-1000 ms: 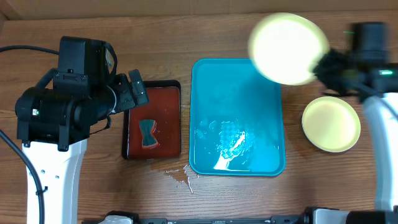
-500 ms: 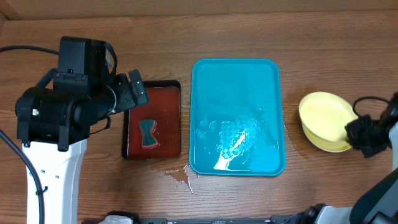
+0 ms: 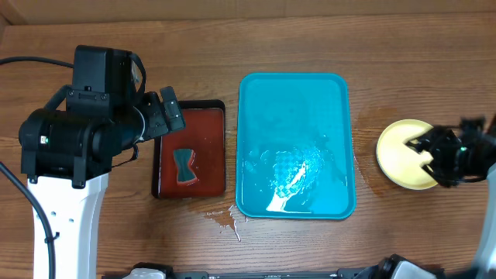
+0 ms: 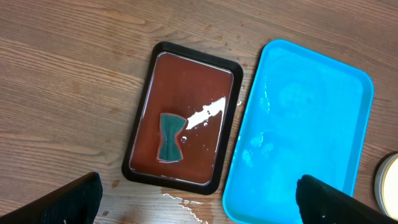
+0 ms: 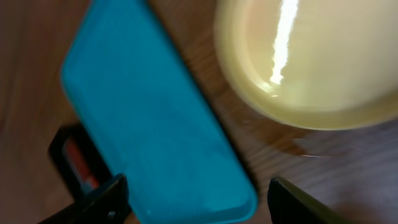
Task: Clean dirty plates on tray and stack at the side
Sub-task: 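Open the right gripper to release the plate onto the stack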
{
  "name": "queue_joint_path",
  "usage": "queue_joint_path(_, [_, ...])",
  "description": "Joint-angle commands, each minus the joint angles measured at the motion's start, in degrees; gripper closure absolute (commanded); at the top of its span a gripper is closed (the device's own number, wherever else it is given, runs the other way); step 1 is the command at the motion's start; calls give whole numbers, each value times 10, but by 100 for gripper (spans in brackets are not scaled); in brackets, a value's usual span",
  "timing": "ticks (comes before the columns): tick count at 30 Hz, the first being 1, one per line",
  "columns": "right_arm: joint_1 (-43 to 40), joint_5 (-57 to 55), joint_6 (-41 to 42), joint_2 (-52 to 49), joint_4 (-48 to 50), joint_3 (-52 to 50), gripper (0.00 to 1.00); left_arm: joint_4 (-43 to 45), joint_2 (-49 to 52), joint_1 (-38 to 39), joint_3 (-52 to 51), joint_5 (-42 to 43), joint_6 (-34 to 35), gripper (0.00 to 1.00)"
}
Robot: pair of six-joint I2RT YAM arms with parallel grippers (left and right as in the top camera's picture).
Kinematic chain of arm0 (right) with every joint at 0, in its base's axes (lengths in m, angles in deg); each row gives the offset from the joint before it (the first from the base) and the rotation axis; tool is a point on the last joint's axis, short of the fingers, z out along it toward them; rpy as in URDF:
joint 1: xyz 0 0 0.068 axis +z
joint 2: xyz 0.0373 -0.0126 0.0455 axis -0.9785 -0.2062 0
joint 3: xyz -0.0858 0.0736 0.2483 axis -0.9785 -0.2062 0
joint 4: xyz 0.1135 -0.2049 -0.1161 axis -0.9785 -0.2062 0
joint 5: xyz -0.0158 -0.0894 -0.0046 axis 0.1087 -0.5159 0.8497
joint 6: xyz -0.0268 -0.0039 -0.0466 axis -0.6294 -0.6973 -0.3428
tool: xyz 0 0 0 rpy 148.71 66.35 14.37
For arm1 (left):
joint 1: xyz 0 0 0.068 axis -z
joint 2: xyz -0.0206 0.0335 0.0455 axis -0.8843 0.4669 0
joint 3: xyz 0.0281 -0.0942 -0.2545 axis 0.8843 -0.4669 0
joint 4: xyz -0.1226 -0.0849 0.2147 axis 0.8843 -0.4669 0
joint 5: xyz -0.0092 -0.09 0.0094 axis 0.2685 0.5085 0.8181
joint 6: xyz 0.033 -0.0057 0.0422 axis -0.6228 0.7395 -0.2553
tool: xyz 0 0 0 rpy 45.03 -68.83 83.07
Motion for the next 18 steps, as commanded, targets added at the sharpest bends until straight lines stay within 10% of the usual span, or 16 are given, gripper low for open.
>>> queue_joint_path(1, [96, 87, -87, 96, -7, 21, 25, 1, 2, -2, 8, -11, -5, 0])
queue_joint_path(3, [155, 87, -87, 132, -3, 21, 0, 1, 2, -2, 8, -11, -5, 0])
queue_joint_path(18, [321, 80, -54, 180, -6, 21, 0, 1, 2, -2, 8, -11, -5, 0])
